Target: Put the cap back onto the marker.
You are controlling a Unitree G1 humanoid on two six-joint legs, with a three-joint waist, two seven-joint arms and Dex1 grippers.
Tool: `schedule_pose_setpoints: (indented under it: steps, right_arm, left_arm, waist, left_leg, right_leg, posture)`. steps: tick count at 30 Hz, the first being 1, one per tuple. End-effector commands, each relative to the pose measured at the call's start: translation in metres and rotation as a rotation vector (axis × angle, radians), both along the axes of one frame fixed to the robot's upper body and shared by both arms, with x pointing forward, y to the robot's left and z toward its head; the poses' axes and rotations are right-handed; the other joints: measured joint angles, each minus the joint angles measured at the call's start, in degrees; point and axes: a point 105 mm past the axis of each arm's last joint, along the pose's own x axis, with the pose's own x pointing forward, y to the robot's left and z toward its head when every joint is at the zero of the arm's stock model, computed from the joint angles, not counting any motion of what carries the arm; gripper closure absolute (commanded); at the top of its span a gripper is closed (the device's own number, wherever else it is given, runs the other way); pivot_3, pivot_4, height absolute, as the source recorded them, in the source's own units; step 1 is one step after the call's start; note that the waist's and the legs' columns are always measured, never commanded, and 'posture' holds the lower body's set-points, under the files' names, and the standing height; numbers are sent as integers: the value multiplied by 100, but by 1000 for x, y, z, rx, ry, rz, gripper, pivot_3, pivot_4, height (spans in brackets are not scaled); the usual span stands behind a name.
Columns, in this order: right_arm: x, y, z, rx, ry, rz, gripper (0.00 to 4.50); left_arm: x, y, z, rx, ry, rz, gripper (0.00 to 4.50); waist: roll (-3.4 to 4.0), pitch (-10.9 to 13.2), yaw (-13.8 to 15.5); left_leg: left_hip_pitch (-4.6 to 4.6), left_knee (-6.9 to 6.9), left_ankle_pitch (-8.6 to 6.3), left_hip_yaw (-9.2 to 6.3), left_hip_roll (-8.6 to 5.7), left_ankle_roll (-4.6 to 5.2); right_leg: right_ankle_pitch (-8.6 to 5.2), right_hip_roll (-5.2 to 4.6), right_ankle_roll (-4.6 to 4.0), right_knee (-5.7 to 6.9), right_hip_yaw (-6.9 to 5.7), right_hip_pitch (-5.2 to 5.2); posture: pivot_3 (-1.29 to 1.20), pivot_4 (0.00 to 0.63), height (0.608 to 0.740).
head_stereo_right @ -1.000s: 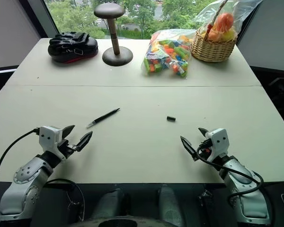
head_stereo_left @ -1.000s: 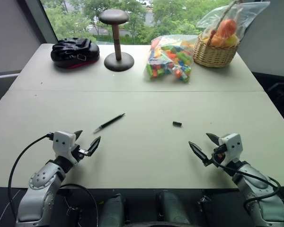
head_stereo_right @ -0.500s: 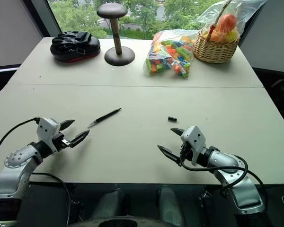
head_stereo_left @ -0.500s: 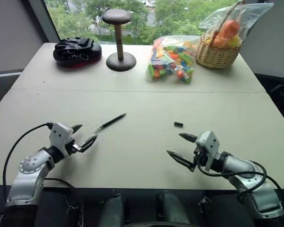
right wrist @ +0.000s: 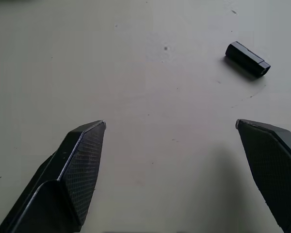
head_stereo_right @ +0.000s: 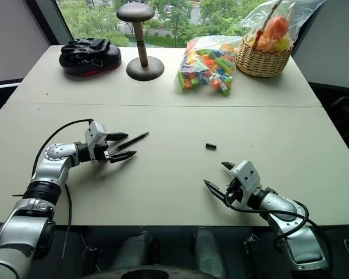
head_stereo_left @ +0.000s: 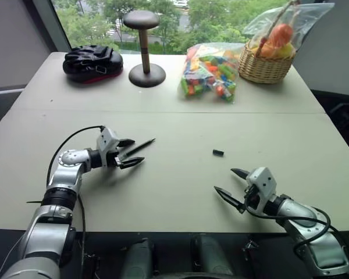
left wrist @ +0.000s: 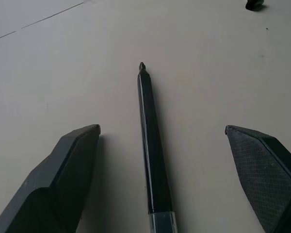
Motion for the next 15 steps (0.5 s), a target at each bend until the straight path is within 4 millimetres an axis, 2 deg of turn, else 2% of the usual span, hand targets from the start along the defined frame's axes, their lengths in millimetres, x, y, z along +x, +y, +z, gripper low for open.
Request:
schedule_pose_setpoints:
  steps: [1,7,15]
  right_arm:
    - [-1,2,13,7,-65,-14,4]
    - [-5,1,10,10,-64,-46,4]
    - [-3,4,8,23,-72,-69,4]
  left_arm:
    - [8,-7,5,37,-10,-40,158]
    - [14,-12,11,83,-17,-75,158]
    - [13,-4,35,114,-32,-126,158]
  waist:
    - [-2,1,-3]
    - [-6,4,-6]
    - [-9,6,-10]
  left_leg:
    - [-3,11,-3,-3,3,5]
    - [-2,36,-8,-5,13,14]
    - [-2,38,-8,-5,20,14]
  right_leg:
    - [0,2,0,2,-4,3]
    - [0,3,-1,8,-4,14]
    - [-1,4,-1,14,-4,13]
  posture:
    - [0,150,740]
    - [0,150,740]
    - [0,150,740]
